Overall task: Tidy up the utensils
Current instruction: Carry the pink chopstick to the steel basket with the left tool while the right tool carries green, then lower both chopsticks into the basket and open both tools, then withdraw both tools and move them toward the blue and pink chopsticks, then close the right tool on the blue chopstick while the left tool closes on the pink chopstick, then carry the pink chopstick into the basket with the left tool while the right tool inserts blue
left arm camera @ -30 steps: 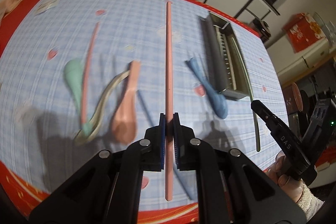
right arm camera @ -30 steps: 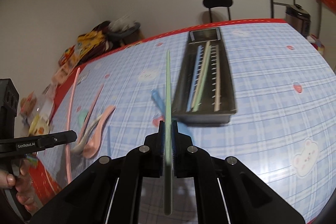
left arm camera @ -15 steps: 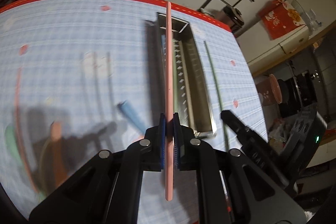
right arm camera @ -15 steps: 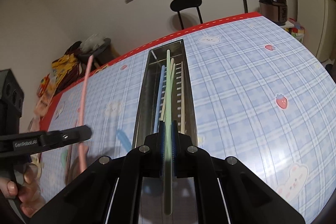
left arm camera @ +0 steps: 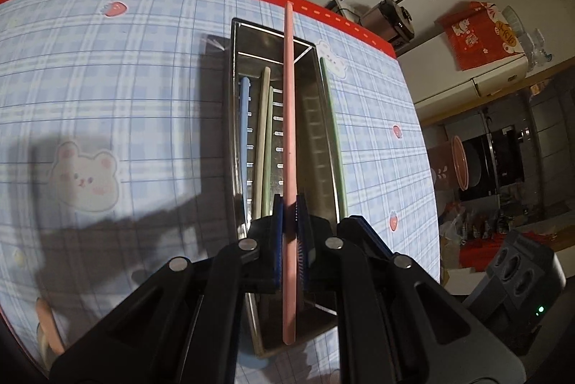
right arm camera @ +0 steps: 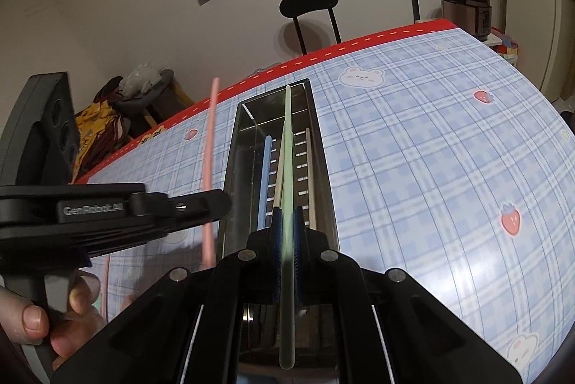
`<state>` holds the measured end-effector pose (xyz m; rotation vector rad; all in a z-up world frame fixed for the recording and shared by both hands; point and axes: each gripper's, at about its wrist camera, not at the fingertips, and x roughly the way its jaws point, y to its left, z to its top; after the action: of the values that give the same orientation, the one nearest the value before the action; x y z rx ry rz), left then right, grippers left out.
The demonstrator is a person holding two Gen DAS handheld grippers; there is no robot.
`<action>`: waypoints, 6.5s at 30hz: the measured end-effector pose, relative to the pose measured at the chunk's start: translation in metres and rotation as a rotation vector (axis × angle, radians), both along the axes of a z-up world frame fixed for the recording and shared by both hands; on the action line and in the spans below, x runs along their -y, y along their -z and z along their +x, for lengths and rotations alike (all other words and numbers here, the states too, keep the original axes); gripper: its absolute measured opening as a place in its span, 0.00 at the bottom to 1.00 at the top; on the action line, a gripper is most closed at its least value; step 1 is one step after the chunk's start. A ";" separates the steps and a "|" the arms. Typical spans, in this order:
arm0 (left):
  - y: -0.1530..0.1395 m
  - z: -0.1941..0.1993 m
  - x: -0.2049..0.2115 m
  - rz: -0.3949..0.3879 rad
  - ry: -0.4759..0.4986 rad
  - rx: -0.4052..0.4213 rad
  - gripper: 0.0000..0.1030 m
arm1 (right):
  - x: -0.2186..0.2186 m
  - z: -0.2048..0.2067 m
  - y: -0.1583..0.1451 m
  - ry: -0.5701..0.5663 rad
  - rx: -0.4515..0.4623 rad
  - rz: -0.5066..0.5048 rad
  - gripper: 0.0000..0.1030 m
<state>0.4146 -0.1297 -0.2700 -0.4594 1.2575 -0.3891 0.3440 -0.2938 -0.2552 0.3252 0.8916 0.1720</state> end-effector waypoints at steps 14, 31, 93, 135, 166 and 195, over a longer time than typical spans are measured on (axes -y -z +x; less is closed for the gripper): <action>0.008 0.003 0.009 -0.004 -0.005 0.012 0.31 | 0.001 0.005 0.003 0.011 -0.024 -0.023 0.07; -0.102 -0.083 -0.073 0.142 -0.116 0.283 0.94 | 0.053 -0.075 -0.062 0.115 0.101 -0.015 0.93; 0.001 -0.296 -0.289 0.120 -0.233 0.136 0.76 | -0.169 -0.191 -0.004 -0.287 -0.147 -0.150 0.51; 0.041 -0.144 -0.206 0.481 -0.017 0.143 0.35 | -0.159 -0.201 0.043 -0.332 -0.153 -0.335 0.09; -0.024 -0.207 -0.213 0.041 -0.134 0.135 0.10 | -0.097 -0.204 0.008 -0.143 -0.146 -0.032 0.06; -0.027 -0.142 -0.063 -0.048 -0.051 0.126 0.10 | 0.010 -0.082 -0.021 -0.100 -0.087 0.001 0.06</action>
<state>0.2728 -0.0669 -0.2430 -0.4997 1.1144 -0.3995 0.2623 -0.3034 -0.2346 0.2907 0.9942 0.2526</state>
